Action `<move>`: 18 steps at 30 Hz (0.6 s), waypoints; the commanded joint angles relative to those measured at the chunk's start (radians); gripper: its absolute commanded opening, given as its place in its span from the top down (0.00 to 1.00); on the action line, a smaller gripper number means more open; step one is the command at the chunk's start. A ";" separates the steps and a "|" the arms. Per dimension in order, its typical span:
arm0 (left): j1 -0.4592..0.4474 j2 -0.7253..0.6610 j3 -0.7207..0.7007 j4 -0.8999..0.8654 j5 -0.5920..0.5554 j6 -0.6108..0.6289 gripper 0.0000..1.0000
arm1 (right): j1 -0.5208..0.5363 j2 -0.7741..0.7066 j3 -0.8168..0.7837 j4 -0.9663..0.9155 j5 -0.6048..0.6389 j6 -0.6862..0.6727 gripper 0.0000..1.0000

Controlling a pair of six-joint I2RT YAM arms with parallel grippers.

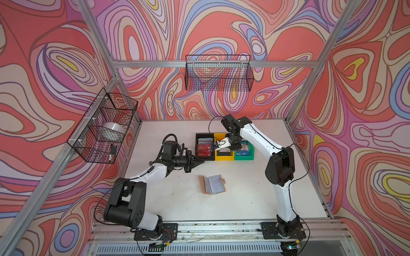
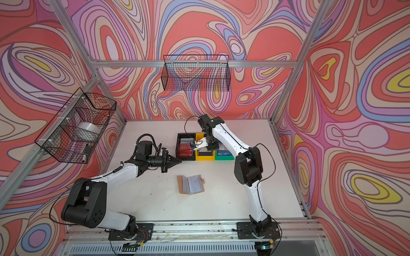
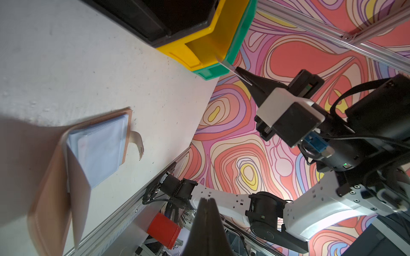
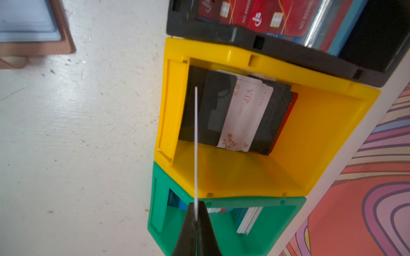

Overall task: Take the credit cards out of the card holder
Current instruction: Place the credit card in the storage box.

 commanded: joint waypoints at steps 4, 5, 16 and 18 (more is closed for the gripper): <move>0.003 0.005 -0.002 -0.014 -0.016 0.037 1.00 | 0.012 0.076 0.044 0.022 0.083 0.009 1.00; 0.003 0.006 -0.003 -0.014 -0.015 0.037 1.00 | 0.013 0.083 0.047 0.030 0.092 0.010 1.00; 0.007 0.019 -0.007 0.010 -0.008 0.023 1.00 | 0.021 0.112 0.060 0.054 0.144 0.018 1.00; 0.008 0.023 -0.007 0.009 -0.007 0.023 1.00 | 0.022 0.115 0.060 0.056 0.143 0.018 1.00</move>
